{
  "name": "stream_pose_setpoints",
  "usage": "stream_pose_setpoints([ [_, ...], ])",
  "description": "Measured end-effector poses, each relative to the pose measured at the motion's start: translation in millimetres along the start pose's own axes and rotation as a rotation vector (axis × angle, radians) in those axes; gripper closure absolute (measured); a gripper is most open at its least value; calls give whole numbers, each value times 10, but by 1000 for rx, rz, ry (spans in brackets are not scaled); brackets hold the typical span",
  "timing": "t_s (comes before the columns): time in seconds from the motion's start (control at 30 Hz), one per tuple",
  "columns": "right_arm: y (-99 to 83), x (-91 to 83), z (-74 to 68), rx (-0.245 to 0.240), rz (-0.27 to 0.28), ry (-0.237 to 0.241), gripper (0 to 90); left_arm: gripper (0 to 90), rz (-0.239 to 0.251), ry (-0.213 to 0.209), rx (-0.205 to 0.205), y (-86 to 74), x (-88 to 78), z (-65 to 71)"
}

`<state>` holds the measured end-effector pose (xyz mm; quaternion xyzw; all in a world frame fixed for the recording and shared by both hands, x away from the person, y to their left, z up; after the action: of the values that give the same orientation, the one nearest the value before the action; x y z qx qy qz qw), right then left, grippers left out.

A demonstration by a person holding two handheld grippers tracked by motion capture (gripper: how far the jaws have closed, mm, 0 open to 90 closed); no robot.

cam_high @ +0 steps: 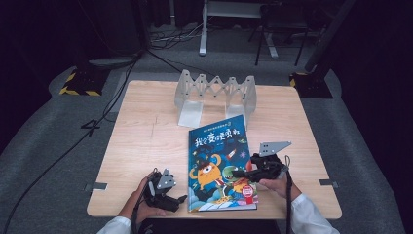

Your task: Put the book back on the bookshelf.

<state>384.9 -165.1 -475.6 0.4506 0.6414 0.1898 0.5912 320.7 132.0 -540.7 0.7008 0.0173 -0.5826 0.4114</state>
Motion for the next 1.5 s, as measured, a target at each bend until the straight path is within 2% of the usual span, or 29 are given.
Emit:
stream_pose_setpoints([
  [0.2, -1, -146, -100, -74, 46, -85, 474, 156, -14, -15, -2, 51, 11, -3],
  [0.23, -2, -163, -113, -83, 50, -99, 475, 157, -20, -37, -5, 88, 20, 6],
  [0.27, -2, -163, -113, -83, 50, -99, 475, 160, -20, -37, -5, 88, 20, 6],
  [0.33, 2, -193, -144, -105, 61, -120, 476, 160, -15, -66, 5, 160, 35, 32],
  [0.43, 7, -205, -163, -124, 69, -132, 477, 160, -13, -70, 13, 230, 50, 59],
  [0.57, 11, -232, -192, -160, 88, -155, 478, 163, 25, -81, 8, 374, 40, 42],
  [0.67, 5, -258, -215, -184, 101, -178, 479, 163, 43, -120, -7, 447, 65, 32],
  [0.73, 6, -280, -236, -203, 110, -191, 479, 162, 39, -119, 2, 492, 106, 33],
  [0.77, 8, -285, -243, -210, 113, -197, 479, 150, 49, -132, 14, 519, 117, 38],
  [0.9, 9, -294, -255, -223, 119, -208, 481, 152, 74, -130, 20, 577, 117, 56],
  [1.0, 14, -300, -265, -226, 123, -215, 482, 148, 88, -165, 18, 615, 143, 59],
  [1.17, 24, -316, -306, -255, 131, -232, 483, 93, 113, -225, 15, 665, 187, 33],
  [1.27, 30, -320, -327, -266, 135, -238, 483, 89, 154, -252, 1, 717, 197, 12],
  [1.33, 32, -319, -327, -263, 137, -235, 484, 76, 153, -254, 2, 732, 199, 12],
  [1.37, 33, -319, -320, -259, 134, -231, 484, 53, 137, -242, 19, 773, 211, -4],
  [1.5, 34, -308, -297, -251, 139, -222, 485, 19, 157, -299, -22, 852, 251, -68],
])
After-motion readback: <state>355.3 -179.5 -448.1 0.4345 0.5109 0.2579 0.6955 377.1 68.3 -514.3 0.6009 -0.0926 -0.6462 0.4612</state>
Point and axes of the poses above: each handheld gripper's, and its own axes: x roughly forward along the jaws, y roughly out of its top, z roughly to its right, the point moved 5 cm from there along x, roughly forward along the jaws, and after that the axes turned 9 degrees about -z, right-handed, at the moved point
